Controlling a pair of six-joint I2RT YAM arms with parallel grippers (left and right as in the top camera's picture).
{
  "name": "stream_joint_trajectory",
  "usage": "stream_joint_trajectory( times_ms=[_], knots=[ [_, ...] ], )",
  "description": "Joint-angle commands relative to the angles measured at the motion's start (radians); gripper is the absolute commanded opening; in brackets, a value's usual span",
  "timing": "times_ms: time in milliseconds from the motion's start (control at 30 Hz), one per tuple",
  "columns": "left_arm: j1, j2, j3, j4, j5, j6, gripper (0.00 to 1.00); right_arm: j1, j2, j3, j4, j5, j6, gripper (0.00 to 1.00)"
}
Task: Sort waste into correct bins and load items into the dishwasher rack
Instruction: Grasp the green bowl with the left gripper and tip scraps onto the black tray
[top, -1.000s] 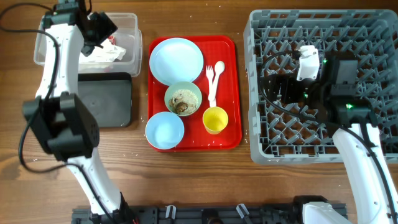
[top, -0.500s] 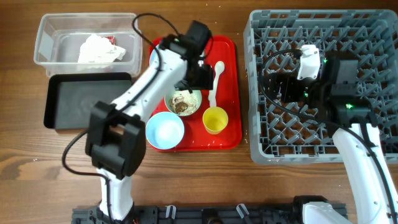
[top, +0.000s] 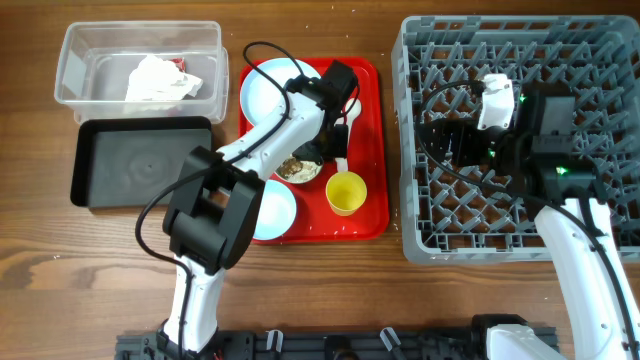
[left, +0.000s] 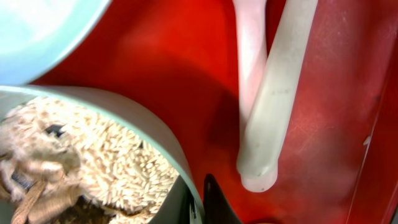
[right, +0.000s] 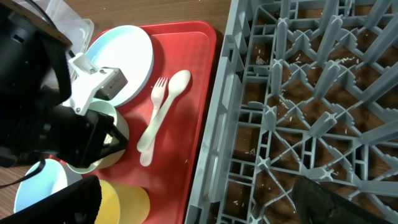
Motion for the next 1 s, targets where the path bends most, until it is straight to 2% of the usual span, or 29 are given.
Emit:
stream_joint_trajectory(
  times_ms=[0, 200, 333, 367, 500, 567, 633, 867, 967],
  knots=[
    [0.004, 0.002, 0.015, -0.018, 0.011, 0.005, 0.04, -0.002, 0.010, 0.021, 0.000, -0.020, 0.011, 1.00],
    [0.048, -0.169, 0.082, -0.119, 0.042, 0.005, 0.04, -0.002, 0.010, 0.021, 0.001, -0.020, 0.011, 1.00],
    [0.185, -0.266, 0.082, -0.238, 0.074, 0.009, 0.04, -0.002, 0.010, 0.021, 0.001, -0.020, 0.011, 1.00],
    [0.291, -0.291, 0.082, -0.277, 0.117, 0.053, 0.04, -0.002, 0.010, 0.021, 0.001, -0.020, 0.010, 1.00],
    [0.537, -0.292, 0.061, -0.359, 0.340, 0.272, 0.04, -0.002, 0.010, 0.021, -0.003, -0.019, 0.010, 1.00],
    [0.734, -0.289, -0.003, -0.335, 0.558, 0.436, 0.04, -0.002, 0.011, 0.021, 0.000, -0.019, 0.010, 1.00],
    [0.866, -0.283, -0.090, -0.269, 0.752, 0.524, 0.04, -0.002, 0.011, 0.021, 0.003, -0.019, 0.011, 1.00],
    [1.161, -0.283, -0.377, 0.015, 1.153, 0.540, 0.04, -0.002, 0.011, 0.021, 0.000, -0.020, 0.011, 1.00],
    [1.211, -0.283, -0.406, 0.049, 1.237, 0.540, 0.04, -0.002, 0.011, 0.021, 0.000, -0.020, 0.010, 1.00]
  ],
)
